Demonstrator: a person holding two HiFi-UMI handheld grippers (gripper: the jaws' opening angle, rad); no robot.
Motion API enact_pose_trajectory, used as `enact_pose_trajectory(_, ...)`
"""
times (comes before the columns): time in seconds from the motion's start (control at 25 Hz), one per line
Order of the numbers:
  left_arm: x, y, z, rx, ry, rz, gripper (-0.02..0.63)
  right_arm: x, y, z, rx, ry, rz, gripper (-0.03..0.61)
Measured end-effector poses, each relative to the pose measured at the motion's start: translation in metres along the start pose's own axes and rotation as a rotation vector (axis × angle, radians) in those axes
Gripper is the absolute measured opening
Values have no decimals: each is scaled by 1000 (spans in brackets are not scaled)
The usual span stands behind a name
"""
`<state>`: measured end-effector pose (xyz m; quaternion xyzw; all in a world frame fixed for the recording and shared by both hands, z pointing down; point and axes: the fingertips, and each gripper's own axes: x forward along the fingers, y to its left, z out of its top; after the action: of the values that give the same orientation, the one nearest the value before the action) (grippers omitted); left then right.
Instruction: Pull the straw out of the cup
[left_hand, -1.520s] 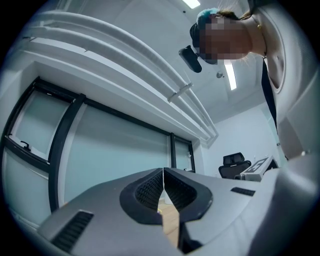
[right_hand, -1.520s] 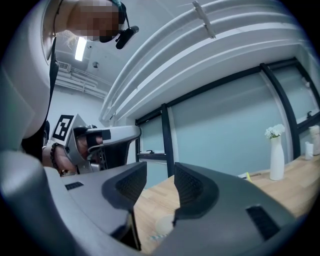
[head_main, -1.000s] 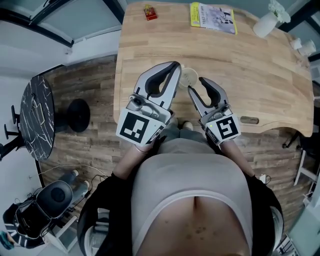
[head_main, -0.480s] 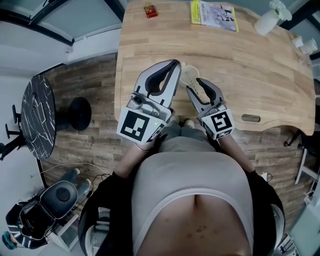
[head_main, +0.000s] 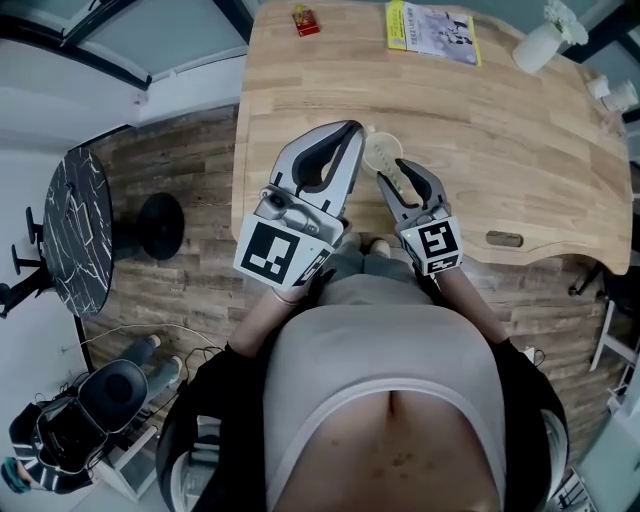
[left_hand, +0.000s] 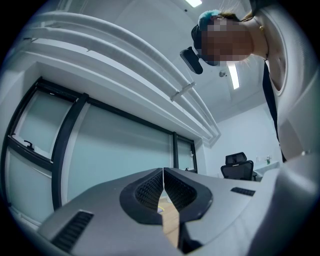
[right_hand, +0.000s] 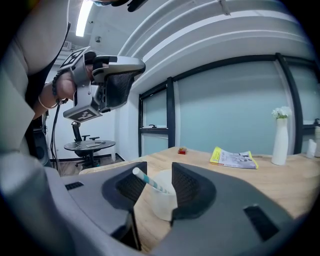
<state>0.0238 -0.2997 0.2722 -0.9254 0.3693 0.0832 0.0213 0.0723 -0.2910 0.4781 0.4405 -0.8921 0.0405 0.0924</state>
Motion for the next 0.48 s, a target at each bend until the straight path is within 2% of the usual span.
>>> enact_pose_trajectory(0.48,-1,6,0,1,-6,11,11,5,-9,-18,-5,42,-44,107)
